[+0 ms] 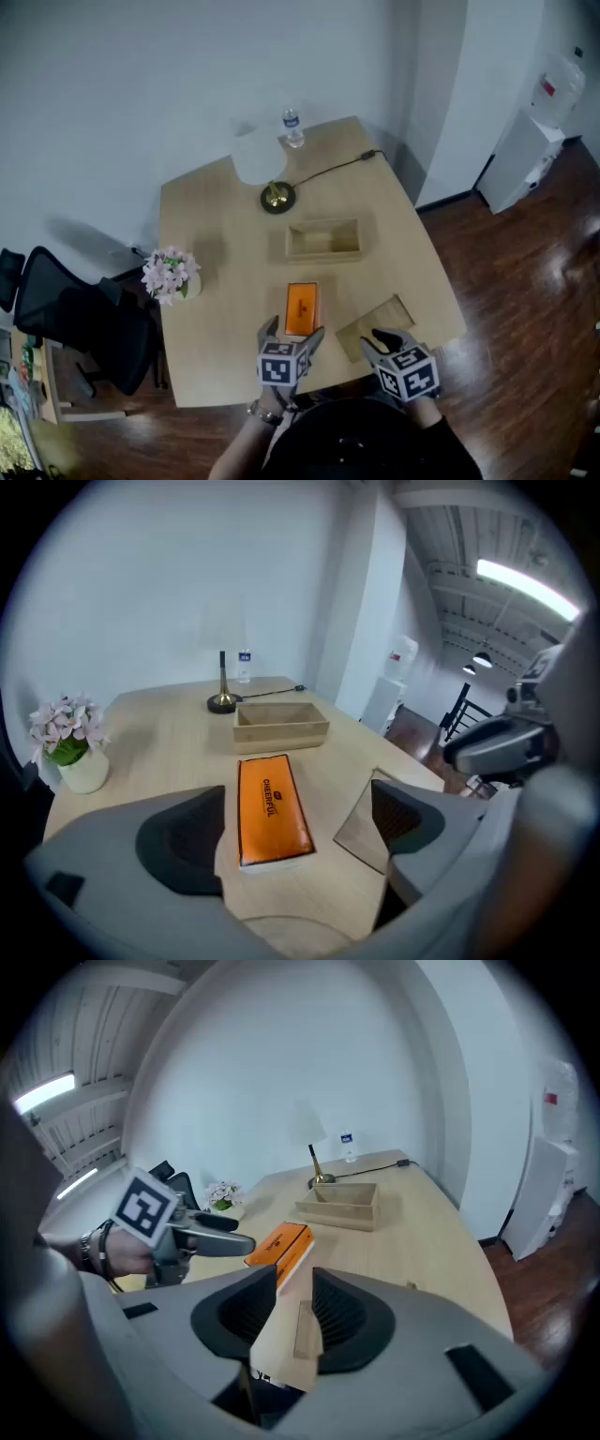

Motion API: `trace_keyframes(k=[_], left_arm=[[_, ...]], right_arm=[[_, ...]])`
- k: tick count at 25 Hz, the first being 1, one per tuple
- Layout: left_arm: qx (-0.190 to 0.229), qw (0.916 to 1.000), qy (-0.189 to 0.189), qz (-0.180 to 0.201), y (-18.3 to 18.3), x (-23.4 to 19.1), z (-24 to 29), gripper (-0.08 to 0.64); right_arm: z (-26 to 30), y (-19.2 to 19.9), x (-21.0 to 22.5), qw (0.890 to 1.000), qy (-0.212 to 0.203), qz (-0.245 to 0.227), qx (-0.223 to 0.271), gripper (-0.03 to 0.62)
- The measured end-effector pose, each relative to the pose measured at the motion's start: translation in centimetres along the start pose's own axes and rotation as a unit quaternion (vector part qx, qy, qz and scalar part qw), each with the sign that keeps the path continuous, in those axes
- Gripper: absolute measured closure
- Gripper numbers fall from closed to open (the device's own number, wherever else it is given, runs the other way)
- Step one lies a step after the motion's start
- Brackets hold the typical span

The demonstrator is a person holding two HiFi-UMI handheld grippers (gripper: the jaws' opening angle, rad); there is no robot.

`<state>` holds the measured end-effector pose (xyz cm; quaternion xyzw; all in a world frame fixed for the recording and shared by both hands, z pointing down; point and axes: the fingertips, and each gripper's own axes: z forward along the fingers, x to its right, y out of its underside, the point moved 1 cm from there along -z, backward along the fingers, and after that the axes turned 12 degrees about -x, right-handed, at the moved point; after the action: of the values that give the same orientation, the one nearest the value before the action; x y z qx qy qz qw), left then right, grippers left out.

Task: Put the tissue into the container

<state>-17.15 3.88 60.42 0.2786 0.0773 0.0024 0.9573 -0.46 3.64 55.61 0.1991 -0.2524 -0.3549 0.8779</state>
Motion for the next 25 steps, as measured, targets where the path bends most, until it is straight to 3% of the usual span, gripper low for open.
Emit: trace_keyframes(k=[2, 5, 9, 12, 15, 20, 25], left_arm=[[-0.025, 0.9994, -0.023, -0.002, -0.4, -1.1, 3.4, 0.045], [-0.073, 0.9966, -0.037, 0.003, -0.6, -2.0, 7.5, 0.043], [-0.154, 0.9862, -0.060, 0.015, 1.0, -3.5, 10.5, 0.046], [-0.188, 0.9787, -0.077, 0.029, 2.0, -4.2, 11.1, 0.081], [-0.172, 0.9808, -0.081, 0.044, 1.8, -4.4, 11.0, 0.122], [-0.154, 0.9836, -0.037, 0.087, 1.0, -3.8, 9.4, 0.176], [-0.134, 0.9737, 0.014, 0.183, -1.2, -4.0, 5.6, 0.193]], right_arm=[[0.0, 0.4, 0.4, 1.000, -0.008, 0.006, -0.004, 0.468], [-0.3, 0.6, 1.4, 1.000, -0.015, 0.012, -0.007, 0.468], [-1.6, 0.6, 3.4, 1.000, -0.020, 0.017, -0.004, 0.468], [-2.8, 1.0, 5.7, 0.999, -0.024, 0.027, 0.001, 0.468], [-3.8, 1.5, 8.1, 0.999, -0.028, 0.040, 0.006, 0.468], [-4.1, 1.8, 10.6, 0.997, -0.041, 0.060, 0.004, 0.468], [-3.7, 0.8, 10.4, 0.996, -0.037, 0.081, 0.010, 0.468]])
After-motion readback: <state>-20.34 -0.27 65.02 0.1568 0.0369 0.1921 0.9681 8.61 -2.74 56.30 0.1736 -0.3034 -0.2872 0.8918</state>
